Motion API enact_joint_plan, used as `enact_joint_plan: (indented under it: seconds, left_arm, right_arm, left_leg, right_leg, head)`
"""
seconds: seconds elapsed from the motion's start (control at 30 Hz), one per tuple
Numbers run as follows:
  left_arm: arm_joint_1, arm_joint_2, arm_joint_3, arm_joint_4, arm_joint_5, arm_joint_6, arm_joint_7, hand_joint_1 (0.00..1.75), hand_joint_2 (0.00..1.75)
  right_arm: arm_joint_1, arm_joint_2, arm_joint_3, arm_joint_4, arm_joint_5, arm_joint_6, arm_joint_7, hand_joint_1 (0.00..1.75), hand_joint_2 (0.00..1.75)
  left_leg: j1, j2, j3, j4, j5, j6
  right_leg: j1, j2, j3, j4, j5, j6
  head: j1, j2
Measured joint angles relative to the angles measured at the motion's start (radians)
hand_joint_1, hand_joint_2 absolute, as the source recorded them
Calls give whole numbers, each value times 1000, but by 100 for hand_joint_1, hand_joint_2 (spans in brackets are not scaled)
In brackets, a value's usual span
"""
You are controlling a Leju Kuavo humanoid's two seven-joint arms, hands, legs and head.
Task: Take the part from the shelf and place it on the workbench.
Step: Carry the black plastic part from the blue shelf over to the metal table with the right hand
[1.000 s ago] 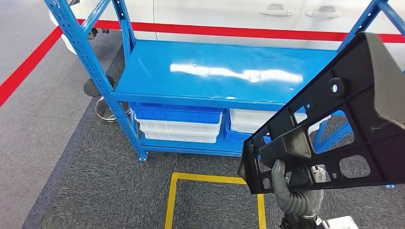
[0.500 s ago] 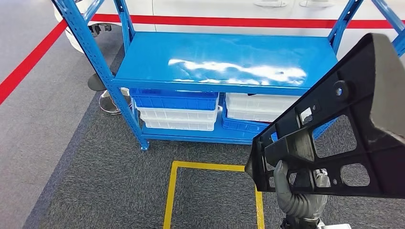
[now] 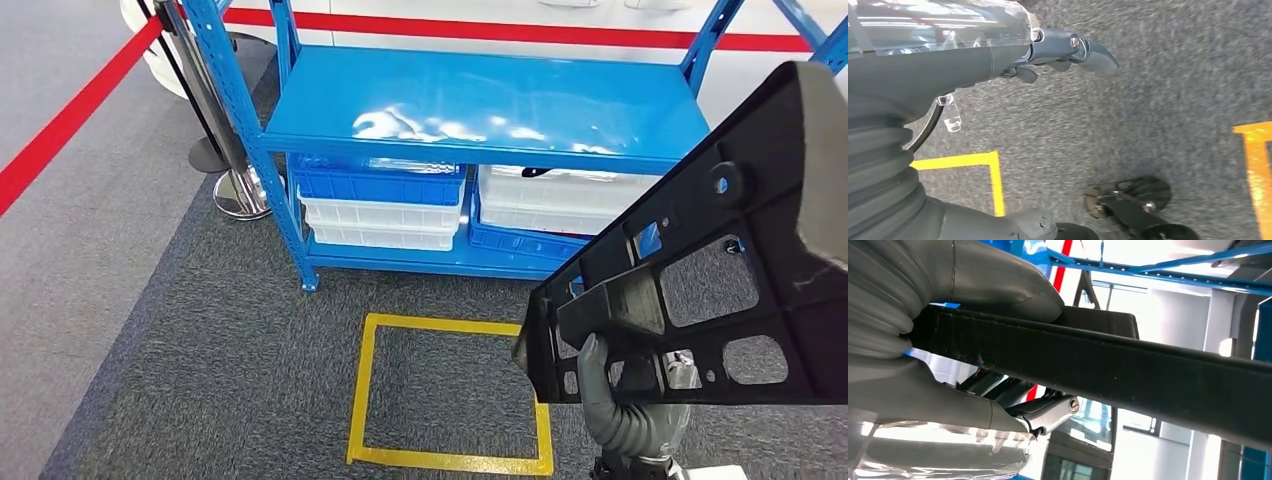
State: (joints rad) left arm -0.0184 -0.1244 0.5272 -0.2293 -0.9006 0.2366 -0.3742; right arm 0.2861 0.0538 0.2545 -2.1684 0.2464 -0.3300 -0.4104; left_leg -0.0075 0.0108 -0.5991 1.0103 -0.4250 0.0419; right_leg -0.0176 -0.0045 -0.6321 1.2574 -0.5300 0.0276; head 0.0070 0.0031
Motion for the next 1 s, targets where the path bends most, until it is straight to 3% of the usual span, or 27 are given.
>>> enact_joint_plan:
  seconds: [0.07,0.13,0.2,0.23,0.27,0.3,0.37,0.4,0.43,0.47,0.5,0.53,0.6,0.63,0.73,0.77,0.8,0.87,0.9,0.93,0.97,1.0]
  left_arm:
    - [0,-1,0,0,0,0,0,0,175]
    - [-1,-1,0,0,-1,0,0,0,175]
    - [0,-1,0,0,-1,0,0,0,175]
    - [0,-1,0,0,-1,0,0,0,175]
    - [1,-1,0,0,-1,0,0,0,175]
    - [2,0,0,0,-1,0,0,0,175]
    - [3,0,0,0,-1,0,0,0,175]
    - [3,0,0,0,-1,0,0,0,175]
    - [3,0,0,0,-1,0,0,0,175]
    - [2,0,0,0,-2,0,0,0,175]
    - [2,0,0,0,-2,0,0,0,175]
    - [1,0,0,0,-3,0,0,0,175]
    - [-2,0,1,0,-5,0,0,0,175]
    - [-3,0,1,-1,-7,0,0,0,175]
    - [-2,0,4,-1,-11,-1,0,0,175]
    - [-2,0,5,-1,-12,-2,0,0,175]
    - [-2,0,6,-1,-13,-2,0,0,175]
    - [-1,0,7,-1,-14,-2,0,0,175]
    - [-1,0,7,-1,-14,-2,0,0,175]
    - [-1,0,7,-1,-14,-2,0,0,175]
    - [-1,0,8,-1,-14,-2,0,0,175]
    - [0,0,8,-1,-14,-2,0,0,175]
  right_arm:
    - [-4,0,0,-1,0,0,0,175,175]
    - [-9,0,-1,-2,0,0,0,175,175]
    - [-10,0,-1,-3,0,0,1,175,175]
    - [-10,0,-1,-3,0,0,1,175,175]
    - [-11,0,-2,-3,0,1,1,175,175]
    - [-11,0,-2,-3,0,2,1,175,175]
    - [-11,0,-3,-3,0,4,2,175,175]
    - [-11,0,-4,-3,0,5,2,175,175]
    - [-11,0,-4,-3,0,7,3,175,175]
    - [-11,0,-4,-3,0,8,5,175,175]
    - [-11,0,-4,-3,0,9,8,175,175]
    - [-12,0,-4,-3,0,10,10,175,175]
    - [-16,0,-5,-3,0,13,16,175,175]
    - [-19,0,-5,-3,1,14,19,175,175]
    - [-28,0,-6,-3,5,15,27,175,175]
    - [-29,0,-6,-3,7,15,29,175,175]
    - [-30,0,-6,-3,8,15,31,175,175]
    - [-31,0,-6,-2,9,14,32,175,175]
    - [-31,0,-6,-1,9,14,32,175,175]
    - [-31,0,-6,0,9,14,32,175,175]
    - [-31,0,-6,0,9,13,32,175,175]
    - [-31,0,-6,1,9,13,32,175,175]
  left_leg:
    - [-4,-1,-22,6,18,-5]
    - [-4,-2,-32,7,37,-16]
    - [-1,-2,-37,2,54,-29]
    - [0,-3,-42,6,44,-35]
    - [1,-4,-52,25,14,-42]
    - [4,-5,-64,64,-34,-48]
    - [10,-6,-88,184,-134,-60]
    - [13,-6,-92,239,-153,-65]
    - [16,-6,-86,272,-146,-69]
    - [19,-6,-65,274,-118,-73]
    - [21,-6,-27,242,-86,-74]
    - [22,-7,26,180,-72,-74]
    - [20,-8,128,37,-93,-65]
    - [17,-9,154,-5,-111,-58]
    - [15,-6,146,-26,-99,-34]
    - [16,-3,135,-28,-86,-25]
    - [17,-1,123,-30,-73,-17]
    - [15,1,93,-27,-49,-9]
    - [15,2,77,-25,-38,-8]
    - [14,2,60,-21,-27,-10]
    - [14,2,43,-16,-18,-12]
    - [14,1,27,-10,-10,-14]
  right_leg:
    - [8,0,118,-148,6,-16]
    - [18,0,185,-253,-20,-29]
    - [19,-2,182,-277,-11,-41]
    - [17,-3,173,-281,2,-49]
    - [14,-6,162,-284,16,-56]
    - [12,-7,148,-286,29,-62]
    - [12,-9,116,-284,54,-67]
    - [12,-9,99,-282,67,-66]
    - [12,-10,80,-278,80,-64]
    - [11,-10,60,-273,91,-61]
    - [10,-10,40,-265,101,-57]
    - [9,-10,22,-256,109,-52]
    - [9,-11,-1,-239,122,-41]
    - [9,-12,-5,-234,129,-35]
    - [5,-11,-14,-233,142,-15]
    - [4,-8,-22,-216,117,-10]
    - [3,-5,-34,-183,75,-7]
    - [2,-3,-65,-64,-31,-2]
    - [1,-2,-74,-6,-57,1]
    - [1,-2,-72,31,-59,2]
    - [0,-2,-55,36,-40,3]
    - [-1,-2,-21,5,-12,2]
  head:
    - [0,0]
    - [0,0]
    - [0,0]
    - [1,0]
    - [-1,0]
    - [-2,0]
    - [-6,0]
    - [-6,0]
    - [-6,0]
    - [-6,0]
    - [-6,0]
    - [-6,0]
    - [-6,0]
    - [-6,0]
    - [-11,0]
    - [-9,0]
    - [-8,0]
    - [-4,0]
    - [-3,0]
    - [-3,0]
    - [-3,0]
    - [-3,0]
